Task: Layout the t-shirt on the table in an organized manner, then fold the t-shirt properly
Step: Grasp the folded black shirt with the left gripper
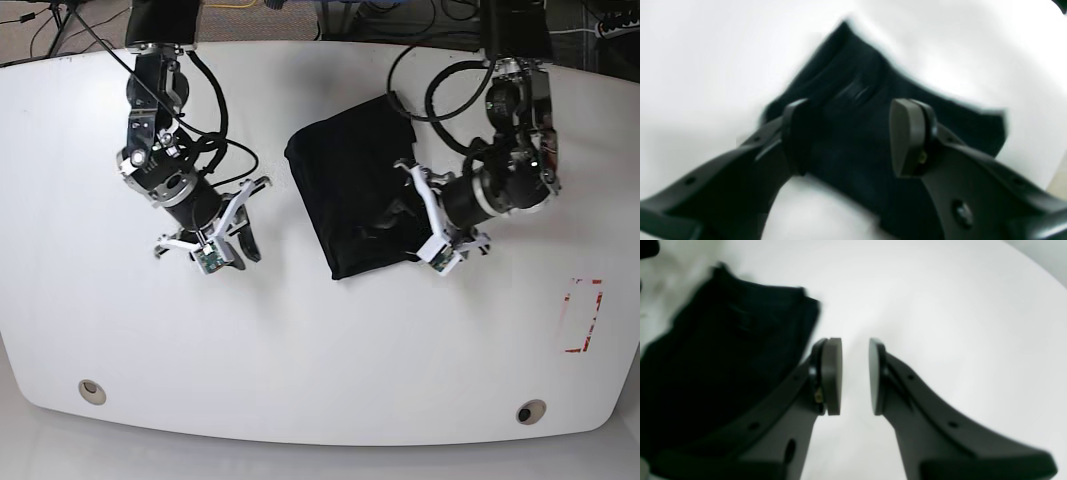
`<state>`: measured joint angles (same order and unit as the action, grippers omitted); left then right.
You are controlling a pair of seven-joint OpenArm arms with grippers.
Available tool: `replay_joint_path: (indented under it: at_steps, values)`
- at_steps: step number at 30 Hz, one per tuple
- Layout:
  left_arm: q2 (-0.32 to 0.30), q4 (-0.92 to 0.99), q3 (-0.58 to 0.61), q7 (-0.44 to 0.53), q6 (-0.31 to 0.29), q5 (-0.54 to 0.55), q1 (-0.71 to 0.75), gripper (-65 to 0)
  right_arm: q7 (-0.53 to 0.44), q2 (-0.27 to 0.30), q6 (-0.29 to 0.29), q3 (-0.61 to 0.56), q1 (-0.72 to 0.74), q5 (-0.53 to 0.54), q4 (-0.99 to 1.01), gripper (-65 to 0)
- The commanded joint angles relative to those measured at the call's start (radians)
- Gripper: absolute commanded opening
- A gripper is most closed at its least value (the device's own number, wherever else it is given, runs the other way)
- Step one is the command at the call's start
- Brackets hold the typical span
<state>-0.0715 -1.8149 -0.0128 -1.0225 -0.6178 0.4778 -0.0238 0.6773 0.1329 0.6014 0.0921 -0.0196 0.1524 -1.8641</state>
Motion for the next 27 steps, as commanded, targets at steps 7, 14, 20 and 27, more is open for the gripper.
replay_joint_path:
  at_steps: [7, 14, 20, 27]
  values:
    - [0.105, 0.013, 0.219, 0.201, 0.091, -0.215, 0.023, -31.3, 0.025, 0.003, 0.01, 0.07, 0.02, 0.017, -0.047, -51.4]
    - [0.126, 0.091, 0.325, 0.271, 0.175, -0.314, 0.065, -31.3, 0.025, 0.0, 0.01, 0.097, 0.013, 0.017, -0.045, -51.4]
    - [0.12, 0.223, 0.325, 0.33, 0.177, -0.314, 0.095, -31.3, 0.025, -0.002, 0.01, 0.102, -0.004, 0.017, -0.045, -51.4]
    - [0.043, 0.333, 0.264, 0.385, 0.177, -0.313, 0.124, -31.3, 0.025, -0.002, 0.01, 0.102, -0.007, 0.017, -0.045, -51.5]
